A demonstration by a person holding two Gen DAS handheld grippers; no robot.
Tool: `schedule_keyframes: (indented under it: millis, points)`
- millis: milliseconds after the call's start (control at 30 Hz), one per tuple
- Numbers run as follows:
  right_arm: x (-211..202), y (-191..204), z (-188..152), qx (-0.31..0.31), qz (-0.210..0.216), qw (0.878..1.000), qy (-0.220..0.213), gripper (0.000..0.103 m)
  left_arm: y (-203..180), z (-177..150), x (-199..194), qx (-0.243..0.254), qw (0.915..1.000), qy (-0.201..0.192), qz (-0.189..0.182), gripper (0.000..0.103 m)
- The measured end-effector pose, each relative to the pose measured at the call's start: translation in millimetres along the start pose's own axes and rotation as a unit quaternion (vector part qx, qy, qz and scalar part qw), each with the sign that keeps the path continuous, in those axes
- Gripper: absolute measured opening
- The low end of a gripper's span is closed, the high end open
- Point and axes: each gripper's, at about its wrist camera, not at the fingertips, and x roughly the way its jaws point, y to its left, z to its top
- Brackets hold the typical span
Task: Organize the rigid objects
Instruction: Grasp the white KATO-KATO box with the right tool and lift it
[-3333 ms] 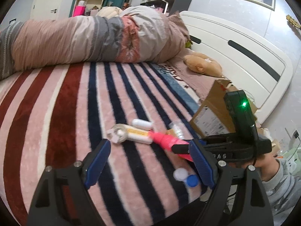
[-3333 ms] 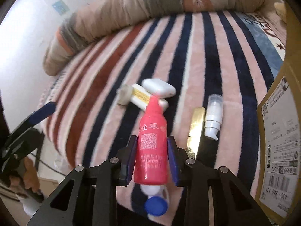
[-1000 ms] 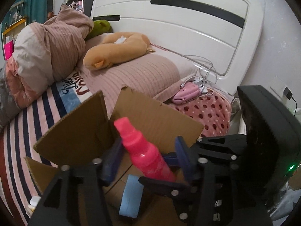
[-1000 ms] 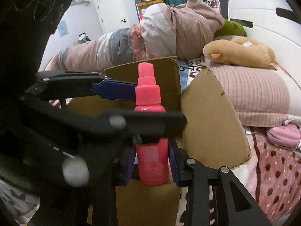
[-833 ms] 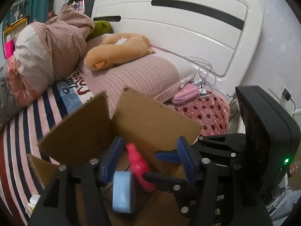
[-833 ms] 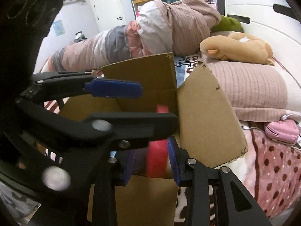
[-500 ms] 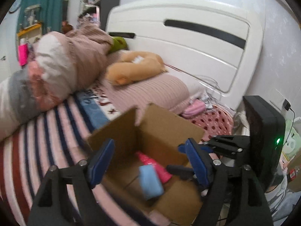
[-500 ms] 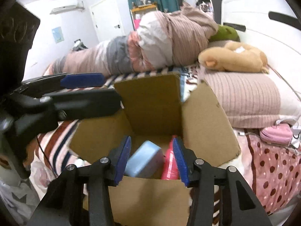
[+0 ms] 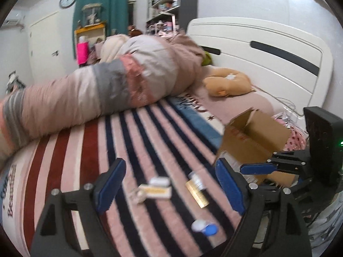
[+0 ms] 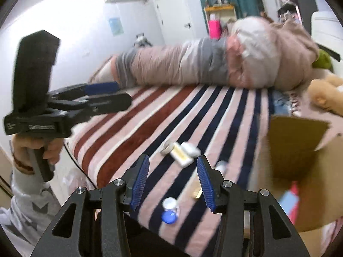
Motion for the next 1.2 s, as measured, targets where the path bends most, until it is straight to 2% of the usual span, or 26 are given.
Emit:
schedule_keyframes:
  millis: [100, 267, 433, 633, 800, 967, 1133, 1200]
  points:
    - [43, 9, -6, 0.010, 0.004, 0.999, 0.038, 0.042, 26, -24, 8, -0.022, 0.9997, 0.013, -0.001, 0.083]
    - [109, 0, -14, 0.026, 0.010, 0.996, 0.082, 0.042, 63, -60, 37, -0.066, 0.9969, 0.039, -0.014, 0.083]
    - [165, -13, -15, 0.003, -0.006, 0.994, 0.109, 0.042, 90, -87, 72, -0.106, 0.9920, 0.060, -0.033, 0.083]
    - [211, -22, -14, -0.046, -0.041, 0.989, 0.137, 0.042, 106, -105, 110, -0.119, 0.9887, 0.080, -0.044, 0.083]
    - [226, -25, -12, -0.060, -0.031, 0.987, 0.144, 0.042, 109, -108, 141, -0.124, 0.9859, 0.092, -0.064, 0.083]
    - [210, -20, -18, -0.054, -0.036, 0.986, 0.152, 0.035, 103, -105, 164, -0.119, 0.9850, 0.101, -0.074, 0.081]
    - [187, -17, -32, -0.050, -0.050, 0.981, 0.180, 0.035, 94, -105, 184, -0.109, 0.9850, 0.117, -0.066, 0.061]
    - [181, -16, -37, -0.056, -0.053, 0.979, 0.187, 0.035, 91, -104, 188, -0.107, 0.9857, 0.117, -0.056, 0.057]
